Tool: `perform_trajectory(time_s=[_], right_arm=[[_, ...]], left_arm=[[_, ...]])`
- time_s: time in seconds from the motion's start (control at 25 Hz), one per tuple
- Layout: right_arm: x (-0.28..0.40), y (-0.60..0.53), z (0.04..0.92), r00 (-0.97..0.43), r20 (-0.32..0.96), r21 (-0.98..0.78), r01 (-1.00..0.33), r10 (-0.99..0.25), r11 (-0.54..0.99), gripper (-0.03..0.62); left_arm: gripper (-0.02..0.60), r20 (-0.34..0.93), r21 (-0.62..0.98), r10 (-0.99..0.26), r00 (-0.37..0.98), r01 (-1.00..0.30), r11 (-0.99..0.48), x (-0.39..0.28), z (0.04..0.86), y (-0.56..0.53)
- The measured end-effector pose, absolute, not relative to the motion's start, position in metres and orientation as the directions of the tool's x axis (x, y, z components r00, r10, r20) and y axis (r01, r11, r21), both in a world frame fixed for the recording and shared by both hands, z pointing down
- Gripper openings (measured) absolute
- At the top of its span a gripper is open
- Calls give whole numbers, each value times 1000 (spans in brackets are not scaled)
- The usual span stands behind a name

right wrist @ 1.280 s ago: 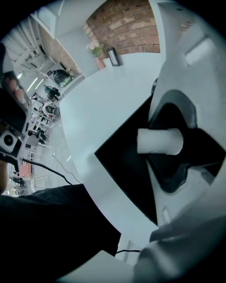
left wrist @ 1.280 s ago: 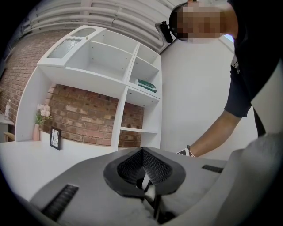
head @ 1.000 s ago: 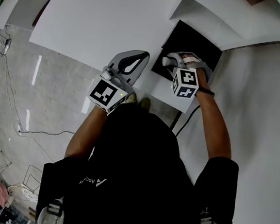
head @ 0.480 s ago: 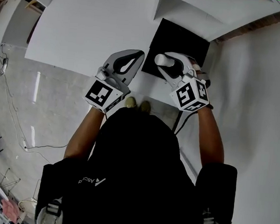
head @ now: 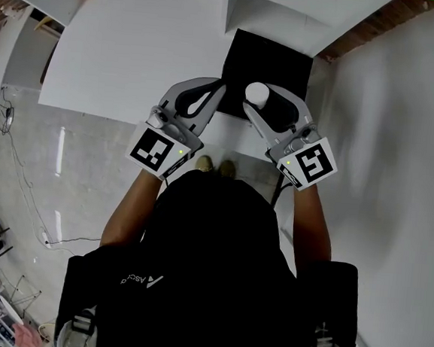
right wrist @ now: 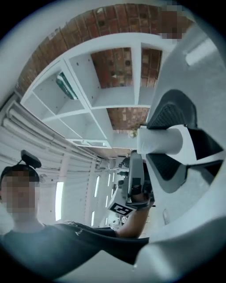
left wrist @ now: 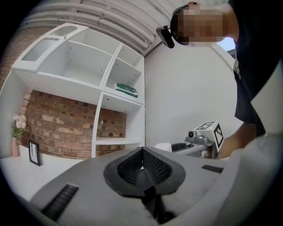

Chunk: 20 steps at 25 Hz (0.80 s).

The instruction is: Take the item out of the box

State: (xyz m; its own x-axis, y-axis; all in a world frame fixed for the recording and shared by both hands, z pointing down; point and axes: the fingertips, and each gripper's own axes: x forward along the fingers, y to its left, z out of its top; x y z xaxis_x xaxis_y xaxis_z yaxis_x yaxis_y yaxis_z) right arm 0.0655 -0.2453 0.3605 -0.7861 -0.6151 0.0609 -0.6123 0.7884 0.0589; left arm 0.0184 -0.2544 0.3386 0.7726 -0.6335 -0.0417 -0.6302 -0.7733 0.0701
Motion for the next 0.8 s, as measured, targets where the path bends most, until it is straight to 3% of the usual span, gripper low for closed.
perform_trajectory(time_s=[0.44, 0.8], right_arm=[[80, -219, 344, -741, -53, -18, -669, -669, 743, 170], [86, -211, 337, -724, -71, -9, -688, -687, 726, 170]], left_arm=[[-2, -37, 52, -607, 794, -605, -794, 31, 332, -237], [-2, -37, 53, -600, 799, -598, -800, 32, 331, -230]])
